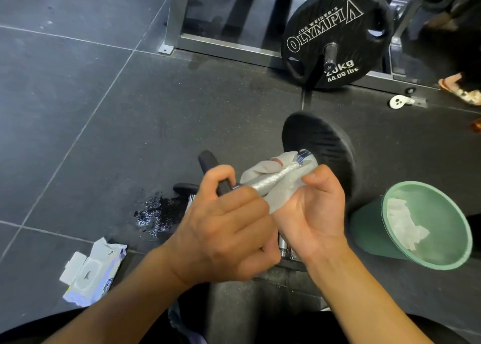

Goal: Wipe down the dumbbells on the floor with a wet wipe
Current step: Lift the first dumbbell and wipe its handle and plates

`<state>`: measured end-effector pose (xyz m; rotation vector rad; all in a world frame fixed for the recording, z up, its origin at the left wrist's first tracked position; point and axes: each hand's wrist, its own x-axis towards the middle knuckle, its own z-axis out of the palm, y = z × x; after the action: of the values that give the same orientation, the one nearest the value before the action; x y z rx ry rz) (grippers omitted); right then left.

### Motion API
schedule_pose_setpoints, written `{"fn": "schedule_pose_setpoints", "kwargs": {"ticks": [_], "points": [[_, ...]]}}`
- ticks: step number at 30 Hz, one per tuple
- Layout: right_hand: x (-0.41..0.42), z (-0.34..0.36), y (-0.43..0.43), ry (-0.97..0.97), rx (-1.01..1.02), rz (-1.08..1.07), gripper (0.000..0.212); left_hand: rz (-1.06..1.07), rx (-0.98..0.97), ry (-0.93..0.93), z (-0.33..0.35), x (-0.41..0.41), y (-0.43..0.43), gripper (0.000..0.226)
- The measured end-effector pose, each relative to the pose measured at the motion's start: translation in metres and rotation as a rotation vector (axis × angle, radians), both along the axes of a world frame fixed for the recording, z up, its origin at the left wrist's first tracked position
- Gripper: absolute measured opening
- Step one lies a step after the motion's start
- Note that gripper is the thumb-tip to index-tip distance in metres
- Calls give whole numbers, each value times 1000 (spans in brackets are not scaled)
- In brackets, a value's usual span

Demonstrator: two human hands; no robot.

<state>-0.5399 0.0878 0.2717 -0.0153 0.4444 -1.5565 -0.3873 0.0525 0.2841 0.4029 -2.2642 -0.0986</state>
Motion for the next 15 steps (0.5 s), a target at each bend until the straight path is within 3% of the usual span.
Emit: {"fn": "schedule_pose_setpoints", "kwargs": {"ticks": [2, 4, 7, 9, 11, 13, 15], "points": [[-1, 1, 1, 24, -15, 3, 20, 54, 169, 86, -3, 4, -9, 35], [-1, 5, 3, 77, -34, 34, 16, 133, 577, 281, -6, 5, -18, 36], [-1, 11, 4, 80, -44, 91, 15, 269, 1635, 811, -9, 1, -34, 54], [-1, 14, 5, 44, -64, 120, 21, 295, 2187, 944, -22, 4, -39, 61], [-1, 16, 6, 55, -81, 116, 30, 297, 2366, 956, -27, 3, -35, 50], [0, 18, 6, 89, -79, 108, 36, 381, 2274, 968, -28, 2, -31, 46], [0, 22, 4, 113, -60, 78, 30, 306, 2293, 1040, -23, 1, -33, 49]]}}
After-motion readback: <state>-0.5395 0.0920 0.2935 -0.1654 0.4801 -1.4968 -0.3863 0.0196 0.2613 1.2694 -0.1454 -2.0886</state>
